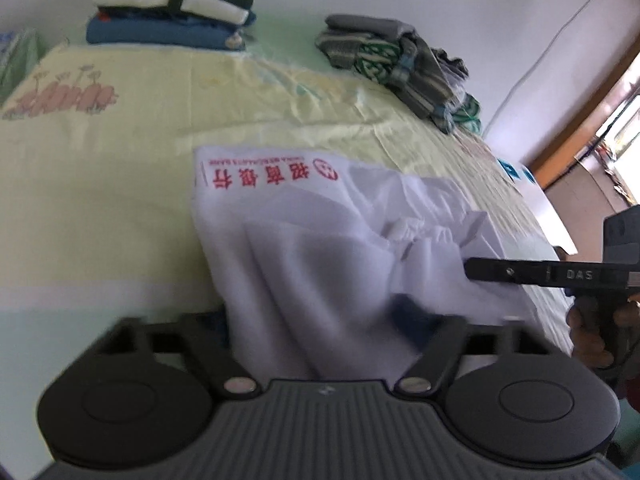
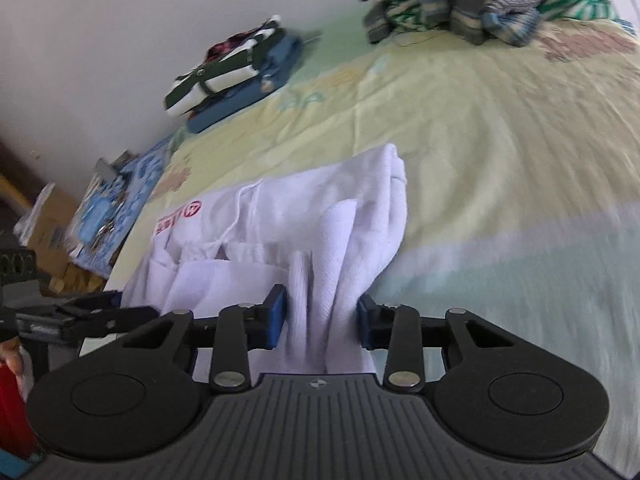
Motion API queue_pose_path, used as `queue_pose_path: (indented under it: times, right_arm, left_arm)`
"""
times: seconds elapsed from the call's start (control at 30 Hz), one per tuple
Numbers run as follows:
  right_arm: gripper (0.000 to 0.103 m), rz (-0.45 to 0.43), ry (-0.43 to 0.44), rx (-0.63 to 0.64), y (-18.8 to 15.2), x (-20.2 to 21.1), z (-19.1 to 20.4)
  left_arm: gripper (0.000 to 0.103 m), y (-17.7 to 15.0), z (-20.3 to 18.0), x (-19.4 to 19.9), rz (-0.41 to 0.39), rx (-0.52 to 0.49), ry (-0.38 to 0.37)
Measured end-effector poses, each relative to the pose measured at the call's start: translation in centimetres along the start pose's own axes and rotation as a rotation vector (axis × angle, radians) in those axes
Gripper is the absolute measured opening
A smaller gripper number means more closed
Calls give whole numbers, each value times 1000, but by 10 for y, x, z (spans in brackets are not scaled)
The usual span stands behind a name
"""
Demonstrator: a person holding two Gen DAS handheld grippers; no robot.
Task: Fold clothes
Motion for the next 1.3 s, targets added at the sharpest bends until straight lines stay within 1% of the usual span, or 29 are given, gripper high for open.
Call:
queue_pose_path:
  times: [0.03, 0.1, 0.13, 0.17, 0.23, 0.37, 0.47, 0.53, 0.63, 0.77, 0.87, 0.93, 1.0, 1.17, 1.3]
  right_arm:
    - [37, 1, 19, -29, 1, 0, -5]
    - [37, 2, 48, -63, 2, -1, -9]
    - [35, 8, 51, -59, 3, -2, -9]
    - [28, 19, 41, -46, 4, -4, -7]
    - [24, 46, 41, -60, 6, -6, -7]
    - [20, 86, 71, -109, 15, -6, -9]
    - [20, 93, 111, -104, 30, -1, 0]
    - [20, 92, 129, -93, 45, 1, 10]
    - [20, 82, 151, -68, 72, 4, 29]
    - [20, 40, 166, -2, 114, 3, 62]
    - [20, -4, 185, 18, 154, -2, 87]
    - [20, -42, 193, 37, 182, -9, 103]
    - [20, -82, 202, 65, 210, -20, 117]
    - [20, -171, 217, 80, 271, -61, 143]
    - [20, -227, 222, 87, 310, -99, 158]
  left_arm:
    - [53, 0, -2, -2, -9, 14, 7]
    - [47, 0, -5, -4, -25, 39, 22]
    - [43, 0, -7, -5, -29, 45, 32]
    - [41, -1, -10, -5, -32, 51, 41]
    - [33, -1, -14, -5, -37, 68, 51]
    - [28, 8, -23, 2, -64, 67, 52]
    - [27, 24, -32, 13, -104, 19, 40]
    - [26, 41, -33, 20, -123, -4, 31]
    - [26, 74, -29, 32, -148, -48, 30]
    - [26, 133, -15, 51, -187, -107, 54]
    - [26, 178, -4, 66, -216, -150, 74]
    - [26, 210, 3, 74, -247, -194, 104]
    - [26, 241, 11, 79, -278, -228, 134]
    - [26, 311, 40, 81, -339, -263, 196]
    - [27, 357, 72, 69, -364, -255, 226]
Point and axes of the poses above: each gripper's, at about its wrist camera, not at the fingertips, and x roughly against the way its jaws point, z to its left, y to its top, the point moved 2 cm from there along -x, roughly the way its jaws point, and after that the axes turned 3 degrees about -z, right-handed, at the moved point
